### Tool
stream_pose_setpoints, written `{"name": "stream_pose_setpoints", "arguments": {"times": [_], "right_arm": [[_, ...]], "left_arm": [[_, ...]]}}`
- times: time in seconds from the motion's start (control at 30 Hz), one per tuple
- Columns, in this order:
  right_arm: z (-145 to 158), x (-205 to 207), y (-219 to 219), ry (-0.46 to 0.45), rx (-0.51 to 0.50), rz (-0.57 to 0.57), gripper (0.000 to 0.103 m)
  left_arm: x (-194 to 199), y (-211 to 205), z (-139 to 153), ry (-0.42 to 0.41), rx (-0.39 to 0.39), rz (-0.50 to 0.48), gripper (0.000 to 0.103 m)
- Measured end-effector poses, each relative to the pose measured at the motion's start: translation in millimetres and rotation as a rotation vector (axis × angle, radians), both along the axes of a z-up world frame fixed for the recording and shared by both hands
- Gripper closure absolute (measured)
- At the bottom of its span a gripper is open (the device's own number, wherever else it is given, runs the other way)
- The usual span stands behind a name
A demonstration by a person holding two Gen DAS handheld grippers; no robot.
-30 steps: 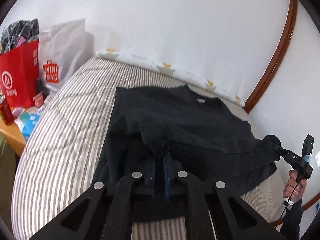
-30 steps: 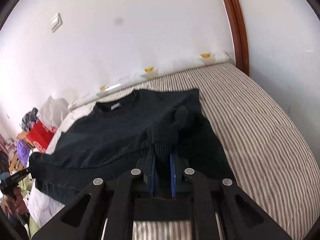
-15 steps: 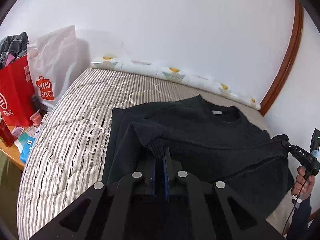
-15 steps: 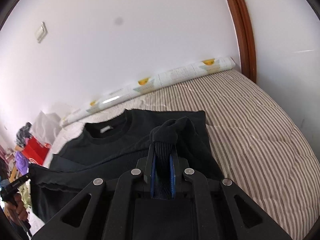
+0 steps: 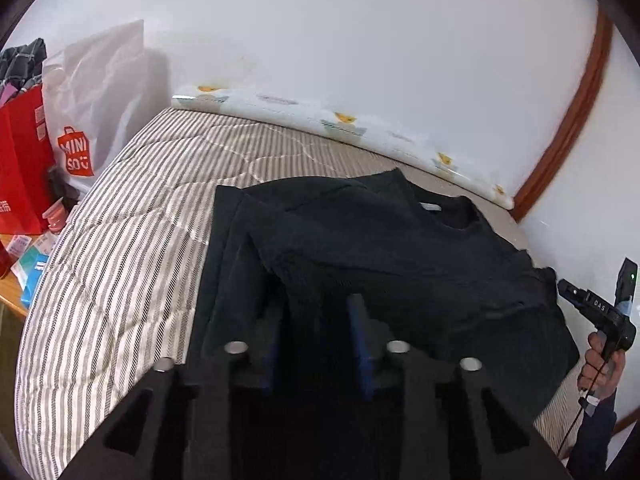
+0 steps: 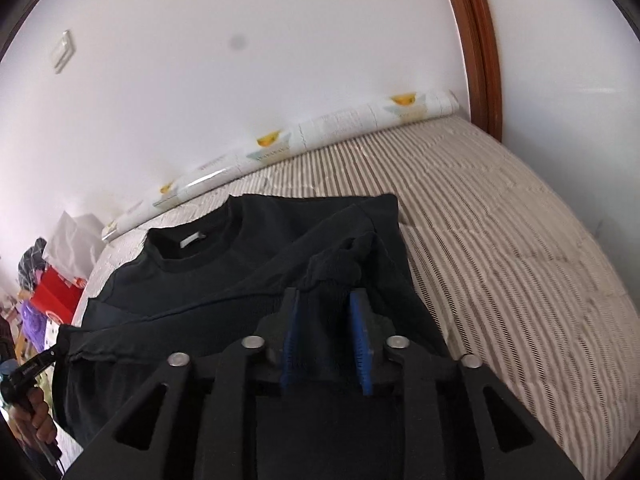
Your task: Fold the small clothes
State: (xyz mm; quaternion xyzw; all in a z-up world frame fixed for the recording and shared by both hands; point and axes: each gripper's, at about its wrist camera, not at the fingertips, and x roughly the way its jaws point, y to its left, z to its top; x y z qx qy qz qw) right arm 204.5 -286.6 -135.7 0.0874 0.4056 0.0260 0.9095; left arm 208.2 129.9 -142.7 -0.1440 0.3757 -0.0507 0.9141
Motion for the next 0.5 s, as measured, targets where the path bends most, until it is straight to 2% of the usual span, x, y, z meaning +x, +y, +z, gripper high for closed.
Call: {"name": "stream_pose_setpoints", "arguments": {"times": [0.03, 0.27, 0.37, 0.43, 0.5], "right_arm": [[2, -5, 6, -0.006, -0.019, 0.020, 0.064], [-8, -33, 42, 0.032, -0.066, 0.157, 0.064], [-22, -38, 54, 0.079, -0.083, 0.189, 0.066], [-34, -34, 62, 0.118, -0.119, 0.195, 0.087], [-40, -30, 65, 0.134, -0.142, 0.183, 0.089]], "left_arm": [[-5, -2, 0, -0.005, 0.005, -0.006, 0.061], [-40, -10, 0, -0.009, 0.042, -0.051, 0.061], [-48, -15, -2, 0.000, 0.028, -0.087, 0.061], [-49, -24, -3, -0.003, 0.056, -0.123, 0.061], [-43, -33, -7, 0.009, 0.088, -0.133, 0.061]]}}
